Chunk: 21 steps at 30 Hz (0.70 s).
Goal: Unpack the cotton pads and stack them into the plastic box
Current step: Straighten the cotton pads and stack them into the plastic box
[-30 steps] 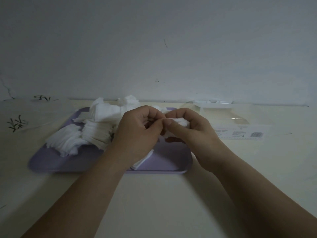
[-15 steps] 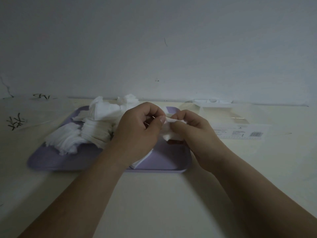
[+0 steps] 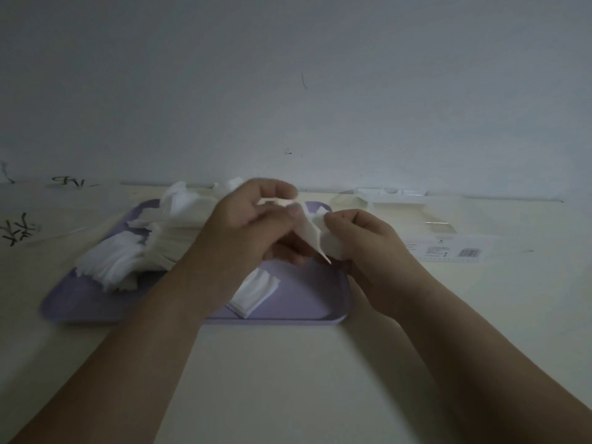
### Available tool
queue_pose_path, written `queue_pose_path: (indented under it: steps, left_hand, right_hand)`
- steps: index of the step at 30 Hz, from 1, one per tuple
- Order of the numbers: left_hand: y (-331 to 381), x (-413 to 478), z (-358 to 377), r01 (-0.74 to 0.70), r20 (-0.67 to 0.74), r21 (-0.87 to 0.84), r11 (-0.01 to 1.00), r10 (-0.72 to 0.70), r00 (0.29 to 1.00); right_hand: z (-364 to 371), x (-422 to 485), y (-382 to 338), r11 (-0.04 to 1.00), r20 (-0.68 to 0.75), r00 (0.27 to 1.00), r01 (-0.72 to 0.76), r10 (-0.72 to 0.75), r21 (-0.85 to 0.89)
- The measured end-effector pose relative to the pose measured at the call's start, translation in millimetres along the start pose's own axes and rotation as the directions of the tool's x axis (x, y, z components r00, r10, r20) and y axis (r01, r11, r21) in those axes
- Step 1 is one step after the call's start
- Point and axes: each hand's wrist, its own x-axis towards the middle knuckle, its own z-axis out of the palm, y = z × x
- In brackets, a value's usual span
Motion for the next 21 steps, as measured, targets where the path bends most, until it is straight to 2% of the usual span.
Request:
queue_pose_path:
  steps: [2, 3, 5, 8, 12, 15, 21]
  left_hand:
    - [-3.1, -2.3, -1.3, 0.104, 0.174, 0.021, 0.994, -0.106, 0.979]
    - [-6.0, -3.1, -1.4, 0.114, 0.208, 0.070, 0.991, -0.126, 0.970]
    - [-12.3, -2.8, -0.7, 0.101, 0.151, 0.194, 0.976, -0.131, 0.980]
    - [-18.3, 0.0, 0.9, 0.046, 0.035, 0.323, 0.945, -0.060, 0.998]
    - [-17.7, 1.2, 0.8, 0.017, -0.057, 0.330, 0.944, 0.002, 0.998]
    - [-18.2, 1.1, 0.3, 0.007, -0.071, 0.391, 0.920, 0.022, 0.997]
    - [-21.6, 3.5, -0.4, 0.004, -0.092, 0.409, 0.913, 0.036, 0.995]
  right_hand:
    - [-1.7, 1.2, -2.8, 0.997, 0.013, 0.998, -0.056, 0.056, 0.046]
    - [-1.7, 1.1, -4.4, 0.995, 0.027, 0.997, -0.076, 0.074, 0.062]
    - [-1.8, 1.1, -7.9, 0.989, 0.048, 0.994, -0.100, 0.095, 0.106]
    - [-2.3, -0.1, -12.8, 0.969, 0.059, 0.990, -0.136, 0.126, 0.206]
    - [-1.4, -1.3, -12.5, 0.959, 0.077, 0.988, -0.152, 0.138, 0.240]
    - [-0.5, -2.9, -10.2, 0.952, 0.101, 0.985, -0.163, 0.141, 0.259]
    - [0.2, -4.5, -10.5, 0.952, 0.135, 0.980, -0.174, 0.144, 0.252]
